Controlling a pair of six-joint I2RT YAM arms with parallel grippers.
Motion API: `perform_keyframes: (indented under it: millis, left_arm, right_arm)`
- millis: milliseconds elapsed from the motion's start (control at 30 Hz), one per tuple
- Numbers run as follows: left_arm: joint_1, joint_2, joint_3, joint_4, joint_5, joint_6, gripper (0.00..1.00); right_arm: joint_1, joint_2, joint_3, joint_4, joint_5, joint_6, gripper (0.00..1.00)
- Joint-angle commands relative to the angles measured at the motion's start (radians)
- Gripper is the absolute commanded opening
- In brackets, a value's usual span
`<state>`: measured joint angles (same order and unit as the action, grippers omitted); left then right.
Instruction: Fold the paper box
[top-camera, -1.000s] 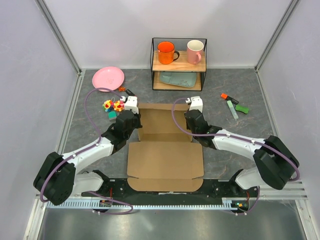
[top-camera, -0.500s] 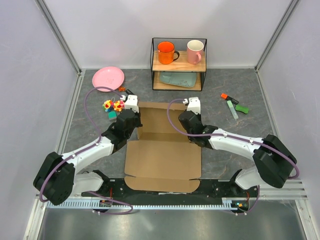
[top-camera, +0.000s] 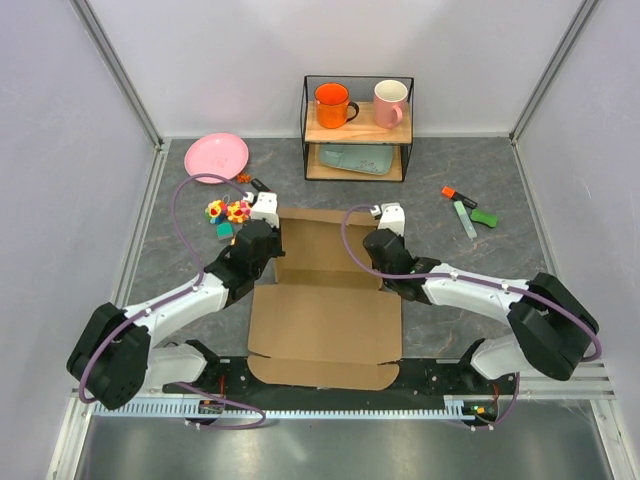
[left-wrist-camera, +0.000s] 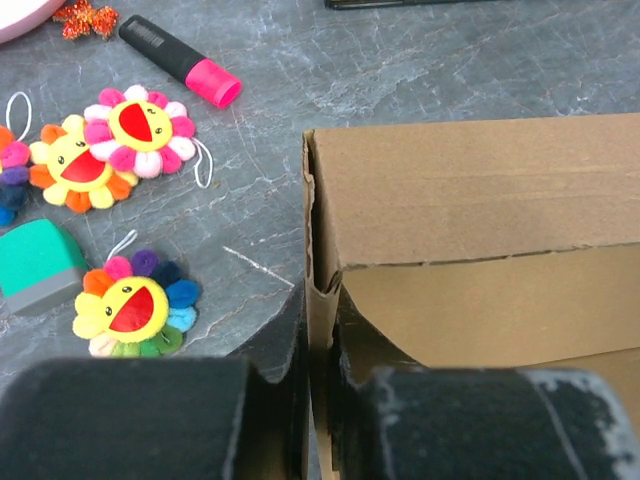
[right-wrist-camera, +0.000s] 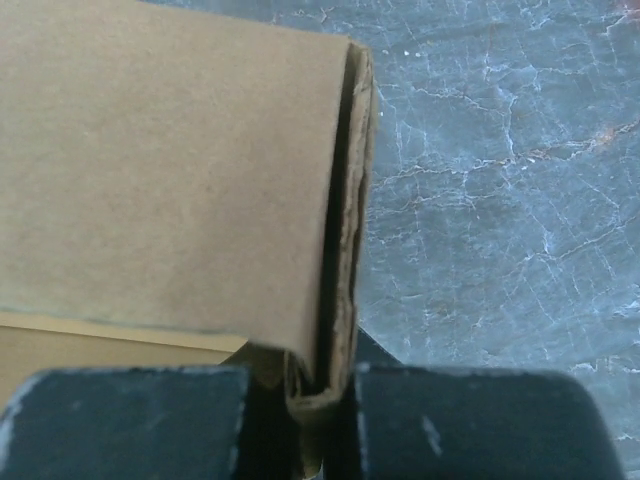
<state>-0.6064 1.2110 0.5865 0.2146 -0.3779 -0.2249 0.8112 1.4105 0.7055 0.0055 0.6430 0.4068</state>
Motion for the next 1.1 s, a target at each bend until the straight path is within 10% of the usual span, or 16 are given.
perform_keyframes:
  millis: [0, 233, 500, 1067]
  left_arm:
    - [0.002, -0.008, 0.041, 0.052, -0.032, -0.025, 0.15]
    - [0.002, -0.062, -0.003, 0.037, 0.0, -0.082, 0.26]
    - [0.002, -0.108, -0.116, 0.296, 0.115, -0.041, 0.02]
    - [-0.013, 0.179, -0.201, 0.946, 0.025, 0.088, 0.02]
  right_arm:
    - [-0.004, 0.008, -0.049, -0.049, -0.034, -0.022, 0.0]
    - [-0.004, -0.067, -0.084, -0.013, 0.026, -0.026, 0.0]
    - [-0.004, -0.196, -0.229, 0.366, 0.118, -0.088, 0.0]
    - [-0.064, 0.125, -0.227, 0.858, 0.144, -0.019, 0.0]
